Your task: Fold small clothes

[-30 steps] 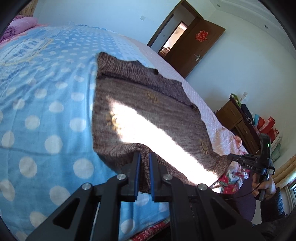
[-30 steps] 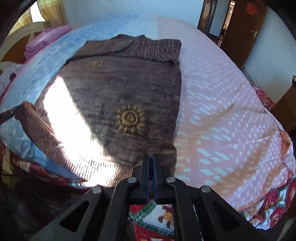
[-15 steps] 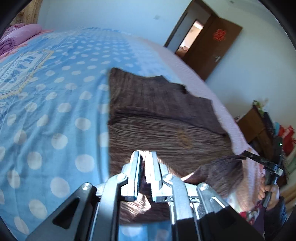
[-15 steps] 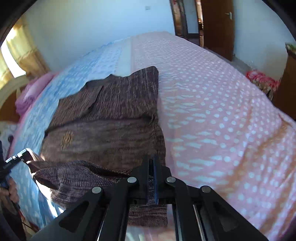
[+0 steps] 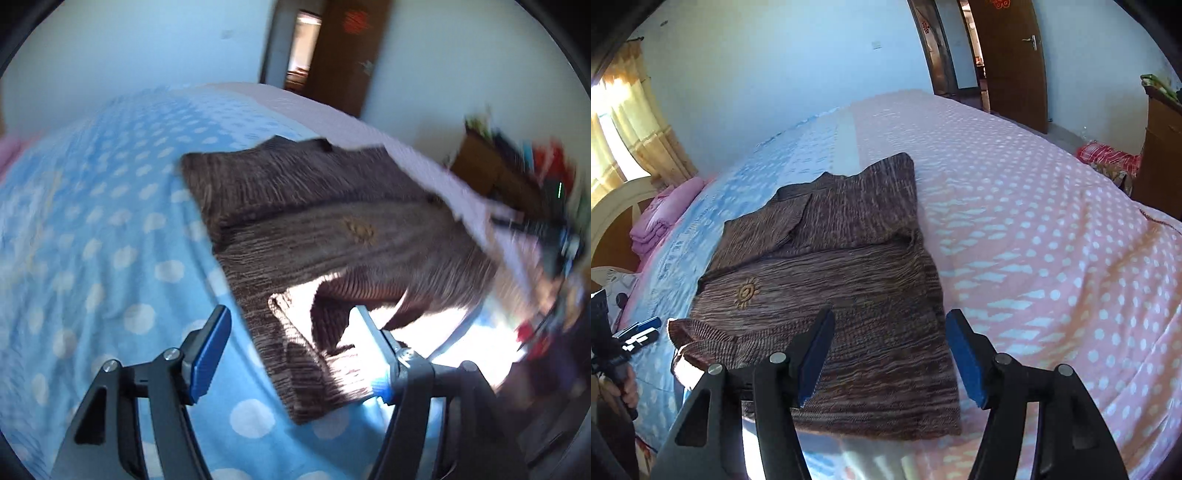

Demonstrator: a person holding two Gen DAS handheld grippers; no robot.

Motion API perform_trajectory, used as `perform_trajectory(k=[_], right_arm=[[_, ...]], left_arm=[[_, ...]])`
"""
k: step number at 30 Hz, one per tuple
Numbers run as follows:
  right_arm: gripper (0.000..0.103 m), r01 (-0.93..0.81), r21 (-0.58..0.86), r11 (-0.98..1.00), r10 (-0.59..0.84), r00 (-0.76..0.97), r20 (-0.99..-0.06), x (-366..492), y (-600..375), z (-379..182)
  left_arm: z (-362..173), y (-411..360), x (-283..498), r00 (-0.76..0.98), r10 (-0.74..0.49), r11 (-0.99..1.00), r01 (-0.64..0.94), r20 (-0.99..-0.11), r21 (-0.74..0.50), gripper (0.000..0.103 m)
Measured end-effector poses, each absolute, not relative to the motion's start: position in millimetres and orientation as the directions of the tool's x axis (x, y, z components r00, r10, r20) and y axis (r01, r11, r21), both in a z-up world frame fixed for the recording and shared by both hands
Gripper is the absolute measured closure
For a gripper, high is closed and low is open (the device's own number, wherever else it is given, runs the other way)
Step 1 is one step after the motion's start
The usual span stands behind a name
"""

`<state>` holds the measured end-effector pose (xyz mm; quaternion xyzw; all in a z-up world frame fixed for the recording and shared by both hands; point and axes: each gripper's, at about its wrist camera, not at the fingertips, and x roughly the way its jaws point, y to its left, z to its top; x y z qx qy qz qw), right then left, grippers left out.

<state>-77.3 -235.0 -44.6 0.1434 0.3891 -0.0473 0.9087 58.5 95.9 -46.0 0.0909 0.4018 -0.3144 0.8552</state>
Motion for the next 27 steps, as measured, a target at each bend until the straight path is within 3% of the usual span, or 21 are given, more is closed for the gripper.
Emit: perform_trajectory(k=[3, 9, 16, 21, 27], right_arm=[[0.04, 0.201, 0.229, 0.952, 0.034, 0.677, -0.735, -83.0, -234.7, -45.1], [0.04, 0.214, 0.201, 0.956, 0.009, 0.663, -0.749, -93.9, -234.8, -44.5], [0.04, 0.228, 0.219, 0.949, 0.02, 0.648, -0.761, -92.3, -237.4, -50.9], [0.04, 0.23, 0.218, 0.948, 0.02, 0.644, -0.765, -93.4, -237.7, -50.7], [0.04, 0.258, 0.224, 0.94, 0.009, 0.638, -0.77, -102.3, -245.0, -52.0]], left_arm=[[-54.0, 85.7, 56.3, 0.539, -0.364, 0.756, 0.647, -0.759, 0.097, 0.034], [-63.1, 102.4, 76.2, 0.515, -0.304, 0.719, 0.676, -0.801, 0.161, 0.033], [-72.3, 67.5, 56.6, 0.489, -0.341, 0.532, 0.805, -0.803, 0.264, 0.033], [-66.3, 41.0, 81.1, 0.41, -0.45, 0.512, 0.847, -0.793, 0.147, 0.033], [-76.3, 31.4, 106.6, 0.322, -0.458, 0.517, 0.855, -0.829, 0.047, 0.033]])
